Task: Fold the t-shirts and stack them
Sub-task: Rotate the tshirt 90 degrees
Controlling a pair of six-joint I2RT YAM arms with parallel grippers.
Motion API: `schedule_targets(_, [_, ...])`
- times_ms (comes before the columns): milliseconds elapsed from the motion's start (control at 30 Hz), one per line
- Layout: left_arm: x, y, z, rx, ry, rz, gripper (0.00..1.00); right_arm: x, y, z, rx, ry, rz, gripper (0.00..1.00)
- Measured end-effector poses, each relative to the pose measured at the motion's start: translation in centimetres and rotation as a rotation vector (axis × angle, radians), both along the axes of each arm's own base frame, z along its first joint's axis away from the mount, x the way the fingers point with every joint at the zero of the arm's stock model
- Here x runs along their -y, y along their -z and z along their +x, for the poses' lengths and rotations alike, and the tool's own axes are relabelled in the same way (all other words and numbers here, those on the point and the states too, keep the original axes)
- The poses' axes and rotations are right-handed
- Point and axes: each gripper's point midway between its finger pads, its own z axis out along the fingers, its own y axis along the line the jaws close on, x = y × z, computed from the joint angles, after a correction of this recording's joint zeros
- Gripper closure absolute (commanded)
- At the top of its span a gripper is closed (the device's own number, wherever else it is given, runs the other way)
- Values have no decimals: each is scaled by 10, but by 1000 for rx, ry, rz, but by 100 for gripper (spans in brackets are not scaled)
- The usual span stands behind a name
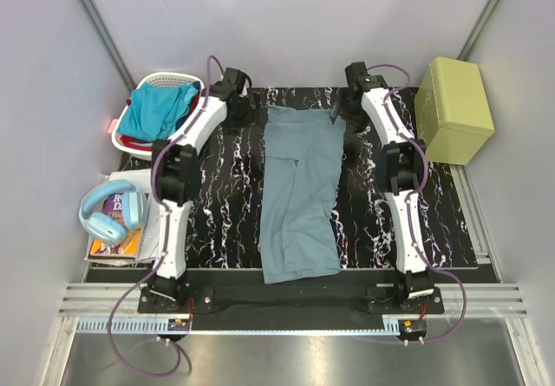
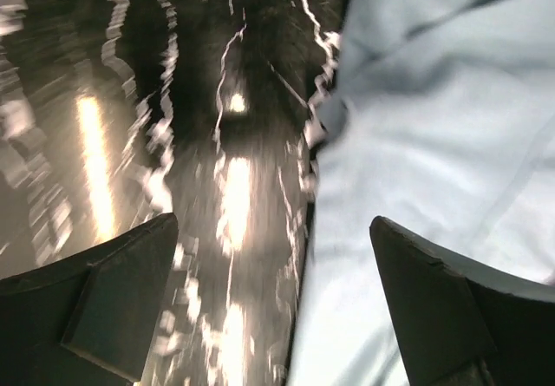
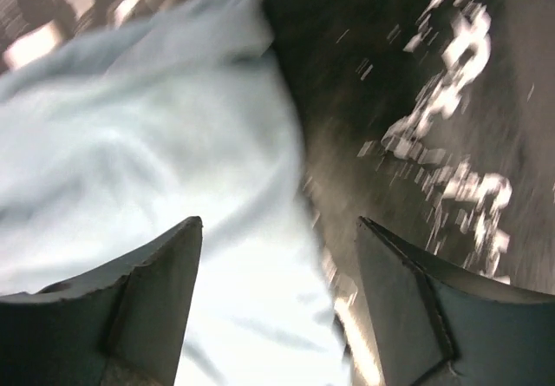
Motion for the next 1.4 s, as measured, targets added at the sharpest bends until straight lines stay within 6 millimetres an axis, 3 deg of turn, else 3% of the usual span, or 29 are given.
schedule_targets(200, [6, -93, -28, 179, 14, -37, 1, -42, -61, -40, 72, -92, -19, 23])
schedule_targets(267, [13, -104, -52, 201, 41, -45, 3, -53, -77, -65, 95, -116, -11, 25])
schedule_targets(300, [18, -105, -65, 200, 59, -46, 9, -56, -81, -78, 105, -123, -3, 26])
schedule_targets(367, [27, -95, -87, 185, 92, -43, 21, -54, -85, -101, 108, -124, 4, 32])
schedule_targets(400, [32, -86, -100, 165, 110, -40, 35, -52, -84, -109, 111, -122, 7, 35])
schedule_targets(500, [47, -46, -139, 72, 163, -25, 56, -42, -73, -118, 95, -109, 1, 45])
schedule_targets(667, [62, -4, -195, -34, 253, 28, 50, -37, -53, -123, 62, -115, -16, 45])
schedule_targets(800, [67, -12, -234, -16, 310, 42, 48, -38, -40, -151, 24, -145, -38, 45])
schedule_targets(867, [66, -23, -239, 18, 312, 33, 48, -40, -37, -159, 12, -155, -45, 46])
schedule_targets(967, [64, -33, -231, 61, 293, 27, 48, -43, -41, -152, 30, -159, -50, 49])
schedule_targets(1167, [71, -24, -200, 56, 286, 66, 50, -70, -52, -81, 129, -155, -23, 50])
schedule_targets(1267, [75, -14, -179, 45, 280, 73, 52, -79, -35, -59, 128, -158, -20, 51])
schedule_targets(1400, [69, 4, -168, 2, 258, 72, 55, -80, -2, -56, 65, -164, -38, 51])
